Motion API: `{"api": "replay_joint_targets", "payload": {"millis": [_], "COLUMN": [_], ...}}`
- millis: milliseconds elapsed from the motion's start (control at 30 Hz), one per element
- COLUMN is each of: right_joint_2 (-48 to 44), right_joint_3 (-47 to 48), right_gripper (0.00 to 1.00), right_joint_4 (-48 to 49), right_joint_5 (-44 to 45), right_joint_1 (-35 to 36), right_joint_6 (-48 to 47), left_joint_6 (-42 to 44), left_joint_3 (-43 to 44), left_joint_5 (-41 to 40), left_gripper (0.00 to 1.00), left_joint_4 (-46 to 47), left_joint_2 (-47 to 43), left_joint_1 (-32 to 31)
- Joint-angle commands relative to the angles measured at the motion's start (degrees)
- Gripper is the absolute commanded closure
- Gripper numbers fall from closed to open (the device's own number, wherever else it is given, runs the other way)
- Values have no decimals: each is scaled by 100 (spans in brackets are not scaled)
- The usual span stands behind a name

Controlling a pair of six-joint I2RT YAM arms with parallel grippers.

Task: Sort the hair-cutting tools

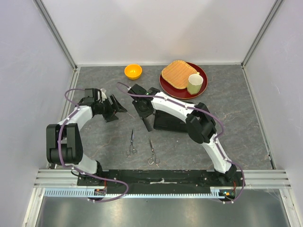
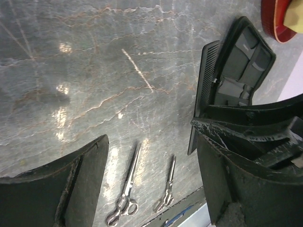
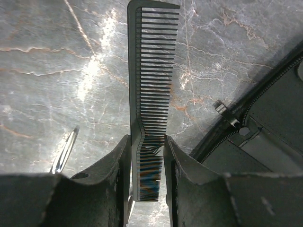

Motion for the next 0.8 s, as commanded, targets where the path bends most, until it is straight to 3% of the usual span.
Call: {"api": "replay_joint_targets", "payload": {"millis": [0,400,767], "right_joint_2": [-529,-1250,-1443], "right_joint_3": [-93,-735,-946], "right_gripper": [65,66,66], "right_joint_4": [247,695,915], "right_joint_5": [-159,-1108,-1285], "right_joint_1": [17,43,148], "right_joint_6": [-12,-196,-266], "left_joint_6": [-416,-760,-997], "left_joint_3": [-134,-91,-11], "left_joint_5": [543,745,930], "left_gripper": [19,19,35], "left_joint_4": [679,1576,1857], "left_joint_2": [-1,95,359], "left_joint_1": [-105,-606,-887]}}
